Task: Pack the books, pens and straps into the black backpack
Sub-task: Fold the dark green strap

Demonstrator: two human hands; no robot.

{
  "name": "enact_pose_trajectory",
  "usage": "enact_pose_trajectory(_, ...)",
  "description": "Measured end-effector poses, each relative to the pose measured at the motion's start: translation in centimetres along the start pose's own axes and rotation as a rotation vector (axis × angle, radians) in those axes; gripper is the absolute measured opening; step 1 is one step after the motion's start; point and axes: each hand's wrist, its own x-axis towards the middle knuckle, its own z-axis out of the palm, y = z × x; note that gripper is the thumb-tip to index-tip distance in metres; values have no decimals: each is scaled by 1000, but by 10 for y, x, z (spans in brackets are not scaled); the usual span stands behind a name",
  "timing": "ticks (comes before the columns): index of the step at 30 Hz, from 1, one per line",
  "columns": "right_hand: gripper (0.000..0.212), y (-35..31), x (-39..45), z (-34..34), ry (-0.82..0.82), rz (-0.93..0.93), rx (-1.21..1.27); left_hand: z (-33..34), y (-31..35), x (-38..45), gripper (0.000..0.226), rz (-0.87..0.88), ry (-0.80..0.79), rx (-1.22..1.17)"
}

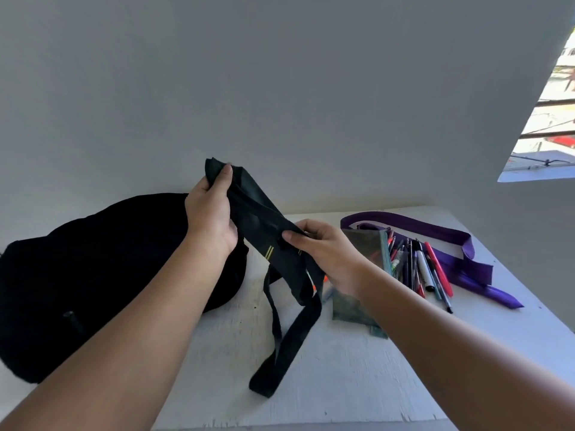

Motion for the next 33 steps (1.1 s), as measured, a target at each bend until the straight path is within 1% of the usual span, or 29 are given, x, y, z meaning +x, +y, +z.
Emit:
enact_pose_trajectory(2,15,1,-1,1,-53,43,-23,-5,1,3,18,-3,44,-40)
enact_pose_trajectory(4,25,5,-2,2,-76,36,-94,-8,3,7,22,-2,69,-77)
enact_pose_trajectory(5,30,6,-1,4,-64,-3,-139,-10,3,8,22,-1,73,-81)
enact_pose_trajectory(7,36,7,0,8,22,-111,-218,-9,-1,3,15,3,48,-36)
enact_pose_trajectory(9,28,4,2,14,132,-208,-268,-6,-7,-6,3,16,-10,25)
enact_pose_trajectory(11,17,0,6,19,173,-259,-308,-1,-15,-17,5,7,-80,75)
enact_pose_trajectory(12,16,-1,8,22,171,-267,-308,0,-18,-23,4,-6,-120,91)
enact_pose_trajectory(14,16,-2,11,27,175,-263,-258,3,-20,-33,5,-41,-201,93)
enact_pose_trajectory(15,14,-1,12,27,183,-258,-229,4,-21,-38,9,-62,-227,94)
enact_pose_trajectory(17,13,1,13,27,166,-262,-173,5,-22,-44,15,-99,-247,103)
enact_pose_trajectory(19,14,4,12,28,143,-257,-109,4,-24,-46,16,-122,-258,115)
enact_pose_trajectory(21,16,4,9,27,136,-210,34,1,-25,-47,22,-149,-304,105)
enact_pose_trajectory(23,19,-2,5,25,121,-131,145,-3,-26,-48,35,-201,-358,72)
enact_pose_trajectory(25,18,-5,3,22,125,-107,161,-7,-26,-48,44,-241,-386,71)
enact_pose_trajectory(27,16,-6,2,22,142,-116,159,-7,-27,-49,47,-251,-387,77)
enact_pose_trajectory(29,16,-5,3,23,162,-116,108,-5,-27,-51,46,-249,-389,70)
enact_pose_trajectory(31,19,-5,3,25,194,-118,67,-2,-28,-54,35,-203,-397,108)
enact_pose_trajectory(33,24,-5,1,26,239,-113,63,2,-30,-56,25,-148,-363,141)
